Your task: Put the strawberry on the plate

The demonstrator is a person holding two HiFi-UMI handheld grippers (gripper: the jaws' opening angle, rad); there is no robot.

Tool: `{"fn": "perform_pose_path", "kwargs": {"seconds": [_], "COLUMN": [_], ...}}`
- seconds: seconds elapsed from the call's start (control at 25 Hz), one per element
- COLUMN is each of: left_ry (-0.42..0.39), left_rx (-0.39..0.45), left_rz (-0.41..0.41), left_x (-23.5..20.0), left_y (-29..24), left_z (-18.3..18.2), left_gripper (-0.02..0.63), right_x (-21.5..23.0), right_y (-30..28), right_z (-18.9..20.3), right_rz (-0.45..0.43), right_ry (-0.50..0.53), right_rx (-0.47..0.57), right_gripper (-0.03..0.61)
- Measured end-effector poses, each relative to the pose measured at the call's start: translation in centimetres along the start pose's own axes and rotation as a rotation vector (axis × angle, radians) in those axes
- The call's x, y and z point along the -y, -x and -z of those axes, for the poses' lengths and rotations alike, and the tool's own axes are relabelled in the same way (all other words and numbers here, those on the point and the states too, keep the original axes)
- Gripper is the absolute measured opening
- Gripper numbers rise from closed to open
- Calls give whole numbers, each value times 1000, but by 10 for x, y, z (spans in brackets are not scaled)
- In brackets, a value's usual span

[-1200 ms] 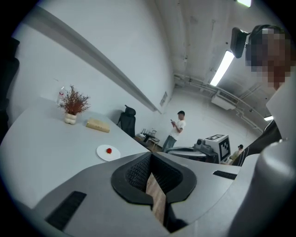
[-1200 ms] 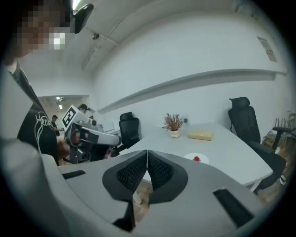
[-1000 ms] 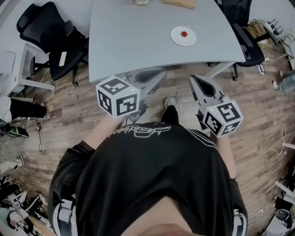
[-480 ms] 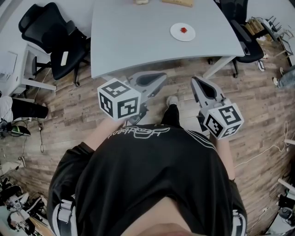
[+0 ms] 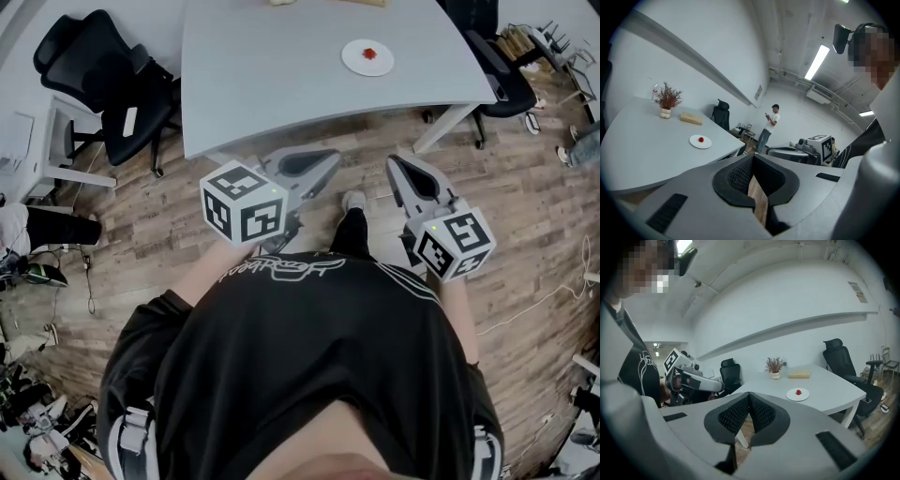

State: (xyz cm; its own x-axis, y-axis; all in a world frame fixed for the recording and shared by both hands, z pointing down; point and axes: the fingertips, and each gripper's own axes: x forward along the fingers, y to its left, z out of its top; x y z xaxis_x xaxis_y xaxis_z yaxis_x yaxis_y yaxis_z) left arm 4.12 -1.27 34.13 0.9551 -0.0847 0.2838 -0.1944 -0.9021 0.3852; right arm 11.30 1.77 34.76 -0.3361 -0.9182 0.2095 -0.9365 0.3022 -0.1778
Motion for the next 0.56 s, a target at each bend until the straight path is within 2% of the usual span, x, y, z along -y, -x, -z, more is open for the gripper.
{"fn": "perform_pose_path", "kwargs": {"seconds": [0.56], "left_ry": [7], "left_rx": [4], "left_rz": [2], "left_x": [3], "left_y": [6], "left_z": [6], "left_gripper": [8], "right_x": [-7], "right_y": [1], "right_z": [4], "right_rz": [-3], "right_ry": [11], "right_rx": [-16], "right_gripper": [8]}}
